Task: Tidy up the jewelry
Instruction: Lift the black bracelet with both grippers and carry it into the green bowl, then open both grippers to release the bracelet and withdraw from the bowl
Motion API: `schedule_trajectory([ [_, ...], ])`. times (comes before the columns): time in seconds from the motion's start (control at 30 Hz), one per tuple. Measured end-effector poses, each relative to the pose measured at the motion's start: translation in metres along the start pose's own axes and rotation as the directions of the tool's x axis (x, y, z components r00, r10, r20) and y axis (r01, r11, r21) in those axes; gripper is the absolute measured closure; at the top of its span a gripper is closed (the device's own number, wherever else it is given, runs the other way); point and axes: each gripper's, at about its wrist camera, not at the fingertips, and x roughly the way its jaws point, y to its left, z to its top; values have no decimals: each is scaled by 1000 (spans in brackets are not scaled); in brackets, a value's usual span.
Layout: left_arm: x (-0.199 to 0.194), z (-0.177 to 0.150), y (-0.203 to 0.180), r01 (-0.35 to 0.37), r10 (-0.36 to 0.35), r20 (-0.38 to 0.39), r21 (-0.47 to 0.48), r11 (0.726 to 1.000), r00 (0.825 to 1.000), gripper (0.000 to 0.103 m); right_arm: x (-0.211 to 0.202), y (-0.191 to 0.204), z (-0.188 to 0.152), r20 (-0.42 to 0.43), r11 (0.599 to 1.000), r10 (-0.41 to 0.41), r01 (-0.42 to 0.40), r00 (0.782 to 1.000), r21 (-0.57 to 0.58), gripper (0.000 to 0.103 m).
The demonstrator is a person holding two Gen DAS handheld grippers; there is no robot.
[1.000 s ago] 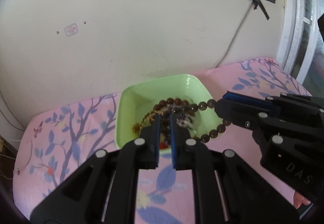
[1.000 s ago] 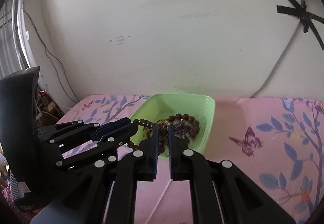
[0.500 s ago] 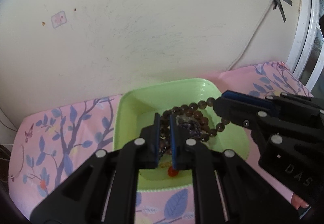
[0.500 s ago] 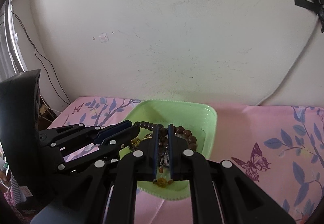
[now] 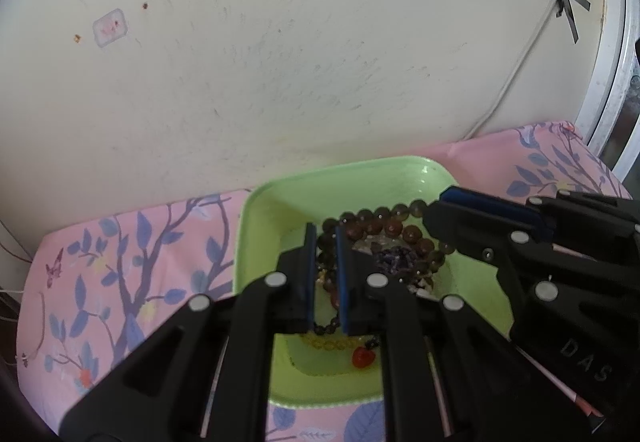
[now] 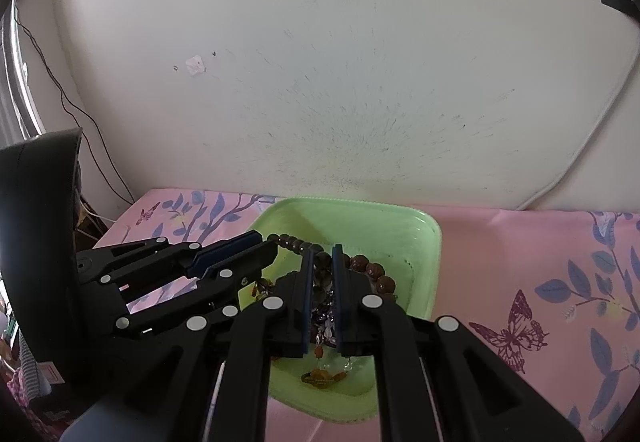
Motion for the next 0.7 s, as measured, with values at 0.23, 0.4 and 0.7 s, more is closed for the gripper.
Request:
schedule_trajectory([
  [0.23,8,0,12,7,-8,-21,-31,1000,1000,93,9,-7,2,2,999,-45,45,999,12,103],
  [0.4,1,-6,25,27,-30,-29,-97,995,999,93,14,-22,4,-34,993,-20,24,999,112,98],
  [0.7,-49,-38,13,22,-22,2,-119,993,1000,93,-42,-4,-26,35,993,-56,52,998,102,98],
])
